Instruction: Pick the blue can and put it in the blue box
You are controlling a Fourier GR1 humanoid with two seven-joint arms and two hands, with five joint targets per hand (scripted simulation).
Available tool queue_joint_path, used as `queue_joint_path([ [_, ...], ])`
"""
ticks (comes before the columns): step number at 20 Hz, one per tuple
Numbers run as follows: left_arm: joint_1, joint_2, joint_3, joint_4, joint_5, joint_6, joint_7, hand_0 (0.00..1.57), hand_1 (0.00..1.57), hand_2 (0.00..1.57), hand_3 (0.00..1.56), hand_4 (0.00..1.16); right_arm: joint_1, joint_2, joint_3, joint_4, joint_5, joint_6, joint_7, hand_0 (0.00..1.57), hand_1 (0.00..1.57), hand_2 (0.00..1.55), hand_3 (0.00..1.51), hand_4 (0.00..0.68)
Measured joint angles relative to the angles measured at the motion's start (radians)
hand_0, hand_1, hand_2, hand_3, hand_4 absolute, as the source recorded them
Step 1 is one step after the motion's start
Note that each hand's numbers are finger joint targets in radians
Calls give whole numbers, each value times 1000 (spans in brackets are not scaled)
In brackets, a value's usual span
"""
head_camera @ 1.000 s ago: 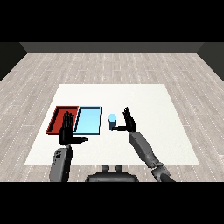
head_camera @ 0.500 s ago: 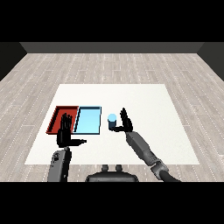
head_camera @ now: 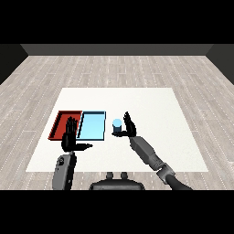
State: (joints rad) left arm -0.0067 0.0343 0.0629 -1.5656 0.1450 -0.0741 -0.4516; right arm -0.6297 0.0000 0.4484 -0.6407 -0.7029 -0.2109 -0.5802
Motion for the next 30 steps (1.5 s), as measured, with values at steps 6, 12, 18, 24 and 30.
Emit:
queue_joint_path([
  [6,17,1,2,2,-1,-6,-14,0,0,0,0,0,-63,0,68,89,-103,19,-40,0,0,0,0,0],
  [12,46,6,6,-38,16,-19,-9,0,0,0,0,0,-118,0,116,143,-161,21,-44,0,0,0,0,0],
  [18,17,9,15,-18,21,-16,-2,0,0,0,0,0,-138,0,196,149,-259,9,-57,0,0,0,0,0],
  [24,24,4,8,-27,9,-9,-7,0,0,0,0,0,-149,0,263,157,-324,-46,-84,1340,1340,1394,1332,397],
  [30,12,8,18,-9,21,-16,-6,0,0,0,0,0,-191,0,298,208,-332,-124,-31,1568,1568,1502,1457,677],
])
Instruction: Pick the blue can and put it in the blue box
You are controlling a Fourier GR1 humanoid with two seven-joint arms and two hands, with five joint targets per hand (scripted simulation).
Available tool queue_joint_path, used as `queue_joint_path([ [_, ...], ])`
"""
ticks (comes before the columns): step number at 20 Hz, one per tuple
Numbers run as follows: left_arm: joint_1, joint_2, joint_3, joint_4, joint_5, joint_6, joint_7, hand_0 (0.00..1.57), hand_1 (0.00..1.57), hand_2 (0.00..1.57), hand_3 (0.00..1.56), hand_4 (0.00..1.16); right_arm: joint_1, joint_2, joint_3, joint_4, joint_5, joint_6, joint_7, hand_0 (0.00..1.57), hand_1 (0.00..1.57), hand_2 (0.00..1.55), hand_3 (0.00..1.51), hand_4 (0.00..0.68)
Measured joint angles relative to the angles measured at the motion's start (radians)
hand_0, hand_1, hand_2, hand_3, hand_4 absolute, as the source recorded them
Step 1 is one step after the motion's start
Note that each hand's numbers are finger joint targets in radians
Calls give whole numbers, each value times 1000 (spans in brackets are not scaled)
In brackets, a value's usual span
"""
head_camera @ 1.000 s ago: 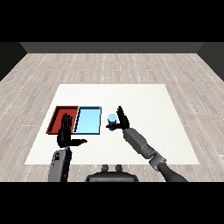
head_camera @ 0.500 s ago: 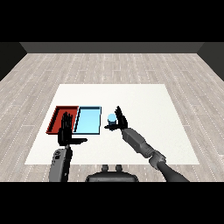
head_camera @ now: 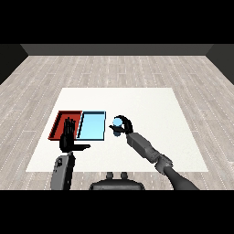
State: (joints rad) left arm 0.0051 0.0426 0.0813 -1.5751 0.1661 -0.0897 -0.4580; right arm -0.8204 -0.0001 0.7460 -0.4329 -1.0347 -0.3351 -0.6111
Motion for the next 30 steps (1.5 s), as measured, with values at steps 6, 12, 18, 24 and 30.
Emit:
queue_joint_path([
  [6,-2,-4,-8,18,-3,-11,-18,0,0,0,0,0,-28,-1,8,-8,15,-51,31,1540,1540,1475,1424,662],
  [12,-19,1,-24,7,-16,-4,29,0,0,0,0,0,-40,0,-8,-30,66,-68,10,1489,1489,1453,1408,653],
  [18,-44,-28,-101,66,-72,41,27,0,0,0,0,0,-71,-4,-39,-66,114,-79,-3,1493,1493,1451,1405,648],
  [24,-84,-34,-143,123,-55,38,61,0,0,0,0,0,-90,-16,-68,-146,189,-85,-25,1440,1440,1444,1421,665],
  [30,-121,-40,-204,147,-60,74,107,0,0,0,0,0,50,-148,-76,-384,259,-74,17,1432,1432,1451,1424,661],
])
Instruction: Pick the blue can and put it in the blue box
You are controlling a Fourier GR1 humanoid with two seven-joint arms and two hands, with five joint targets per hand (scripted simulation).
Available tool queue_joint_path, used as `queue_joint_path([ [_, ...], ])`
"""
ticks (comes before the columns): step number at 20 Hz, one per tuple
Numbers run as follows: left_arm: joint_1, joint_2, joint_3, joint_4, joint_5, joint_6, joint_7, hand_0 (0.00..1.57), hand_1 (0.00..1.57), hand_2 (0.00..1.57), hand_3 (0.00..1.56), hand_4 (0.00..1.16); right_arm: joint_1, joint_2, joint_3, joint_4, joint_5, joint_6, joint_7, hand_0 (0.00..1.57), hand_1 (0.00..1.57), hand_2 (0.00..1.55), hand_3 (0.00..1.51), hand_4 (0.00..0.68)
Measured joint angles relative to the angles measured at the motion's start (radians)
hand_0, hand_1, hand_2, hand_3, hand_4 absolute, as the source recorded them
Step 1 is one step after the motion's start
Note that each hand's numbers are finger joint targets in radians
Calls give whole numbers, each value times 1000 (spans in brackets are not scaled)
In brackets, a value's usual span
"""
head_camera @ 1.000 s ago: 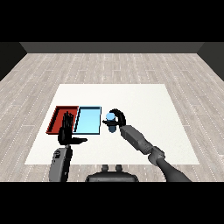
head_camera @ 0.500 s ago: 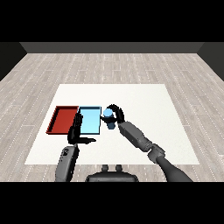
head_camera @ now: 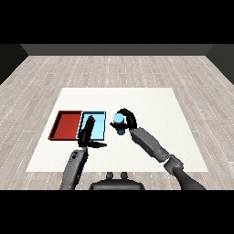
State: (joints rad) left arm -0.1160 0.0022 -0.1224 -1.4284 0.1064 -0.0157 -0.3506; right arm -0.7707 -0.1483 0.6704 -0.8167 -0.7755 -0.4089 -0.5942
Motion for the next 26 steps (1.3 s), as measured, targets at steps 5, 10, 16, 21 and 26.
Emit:
queue_joint_path([
  [5,-34,-1,-34,24,12,31,12,0,0,0,0,0,105,-77,-34,-185,72,4,63,1424,1424,1425,1403,652],
  [10,-82,-2,-95,60,22,91,17,0,0,0,0,0,157,-75,-80,-266,156,20,110,1426,1426,1442,1408,669],
  [16,-178,-2,-148,193,62,151,-4,0,0,0,0,0,185,-44,-140,-305,245,51,157,1416,1416,1448,1415,658],
  [21,-207,-2,-210,271,108,204,-39,0,0,0,0,0,218,-12,-173,-356,324,73,197,1403,1403,1439,1403,668],
  [26,-245,-2,-246,340,138,232,-54,0,0,0,0,0,237,21,-208,-402,389,100,236,1404,1404,1439,1403,679],
])
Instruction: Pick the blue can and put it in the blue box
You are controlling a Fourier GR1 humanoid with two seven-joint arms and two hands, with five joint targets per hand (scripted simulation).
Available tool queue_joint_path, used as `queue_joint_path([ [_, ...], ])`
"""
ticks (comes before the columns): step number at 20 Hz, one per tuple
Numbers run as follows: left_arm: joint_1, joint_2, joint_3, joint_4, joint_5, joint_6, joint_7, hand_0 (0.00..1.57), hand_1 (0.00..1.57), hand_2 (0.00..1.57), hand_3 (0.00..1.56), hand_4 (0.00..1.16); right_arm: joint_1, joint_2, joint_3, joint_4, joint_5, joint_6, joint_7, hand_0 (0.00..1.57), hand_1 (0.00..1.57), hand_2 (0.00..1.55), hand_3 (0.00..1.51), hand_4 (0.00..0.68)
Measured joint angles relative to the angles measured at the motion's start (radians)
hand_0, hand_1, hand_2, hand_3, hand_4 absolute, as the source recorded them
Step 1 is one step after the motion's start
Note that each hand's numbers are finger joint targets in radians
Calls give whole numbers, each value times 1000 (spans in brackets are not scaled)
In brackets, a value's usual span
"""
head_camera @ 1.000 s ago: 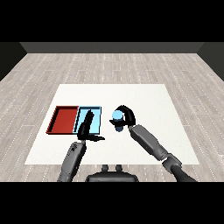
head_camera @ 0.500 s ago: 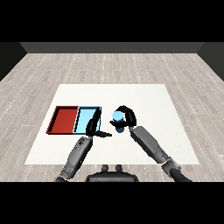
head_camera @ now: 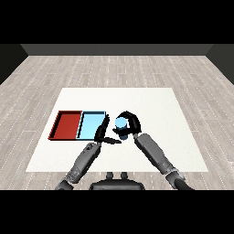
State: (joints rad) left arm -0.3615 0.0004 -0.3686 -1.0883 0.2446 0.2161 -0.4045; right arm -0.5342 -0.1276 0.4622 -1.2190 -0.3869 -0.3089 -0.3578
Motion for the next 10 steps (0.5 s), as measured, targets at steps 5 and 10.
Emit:
queue_joint_path([
  [5,-39,0,-28,40,34,16,8,0,0,0,0,0,18,53,-33,-12,66,30,17,1397,1397,1450,1411,677],
  [10,-24,0,-75,12,60,40,12,0,0,0,0,0,17,94,-59,0,126,56,24,1396,1396,1431,1395,654],
])
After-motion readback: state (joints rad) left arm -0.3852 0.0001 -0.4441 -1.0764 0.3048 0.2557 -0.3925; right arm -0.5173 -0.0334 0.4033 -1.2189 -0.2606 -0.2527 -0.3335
